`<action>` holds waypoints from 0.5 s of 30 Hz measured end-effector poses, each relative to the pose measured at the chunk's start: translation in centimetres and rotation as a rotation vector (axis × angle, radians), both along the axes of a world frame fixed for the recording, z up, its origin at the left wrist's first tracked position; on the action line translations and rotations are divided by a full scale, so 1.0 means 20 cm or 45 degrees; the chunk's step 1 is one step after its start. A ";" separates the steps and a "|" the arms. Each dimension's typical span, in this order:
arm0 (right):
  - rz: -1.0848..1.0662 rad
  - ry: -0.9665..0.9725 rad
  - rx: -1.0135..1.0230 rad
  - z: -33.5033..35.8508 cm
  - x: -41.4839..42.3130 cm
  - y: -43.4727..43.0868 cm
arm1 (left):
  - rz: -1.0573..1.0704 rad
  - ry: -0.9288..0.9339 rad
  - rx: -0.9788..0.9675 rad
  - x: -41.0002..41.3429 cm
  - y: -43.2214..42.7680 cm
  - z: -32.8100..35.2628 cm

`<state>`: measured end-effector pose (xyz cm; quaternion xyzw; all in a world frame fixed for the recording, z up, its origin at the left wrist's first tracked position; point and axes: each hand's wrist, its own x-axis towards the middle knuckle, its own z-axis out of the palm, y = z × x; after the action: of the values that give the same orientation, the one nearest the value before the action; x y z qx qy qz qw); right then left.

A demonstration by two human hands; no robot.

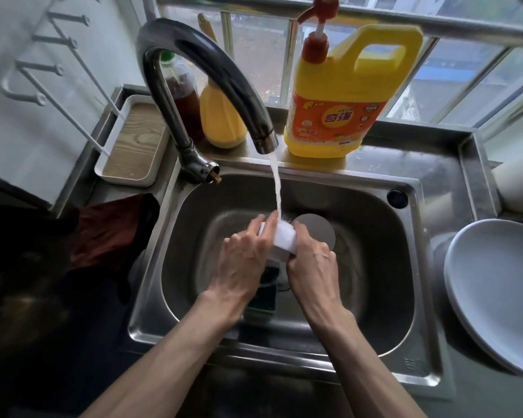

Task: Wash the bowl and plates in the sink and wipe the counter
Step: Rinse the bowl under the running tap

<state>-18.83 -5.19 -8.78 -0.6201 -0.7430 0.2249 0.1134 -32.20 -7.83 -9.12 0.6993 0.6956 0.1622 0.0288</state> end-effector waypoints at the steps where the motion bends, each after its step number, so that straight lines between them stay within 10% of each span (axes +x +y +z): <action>1: 0.006 0.003 0.016 0.01 0.00 0.00 | 0.049 -0.118 0.005 0.00 0.00 0.00; 6: -0.004 0.296 0.023 0.00 0.02 0.02 | 0.469 -0.845 -0.390 -0.05 0.03 -0.03; 12: -0.066 1.206 -1.036 -0.05 0.03 0.00 | 0.279 -0.409 -0.117 -0.10 0.04 0.03; 15: -0.305 1.244 -0.976 -0.04 0.00 0.01 | 0.175 -0.276 -0.071 -0.06 0.03 -0.01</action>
<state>-18.79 -4.95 -9.67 -0.5213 -0.3976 0.7180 0.2336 -33.31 -7.27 -9.23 0.6274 0.7388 0.2190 0.1123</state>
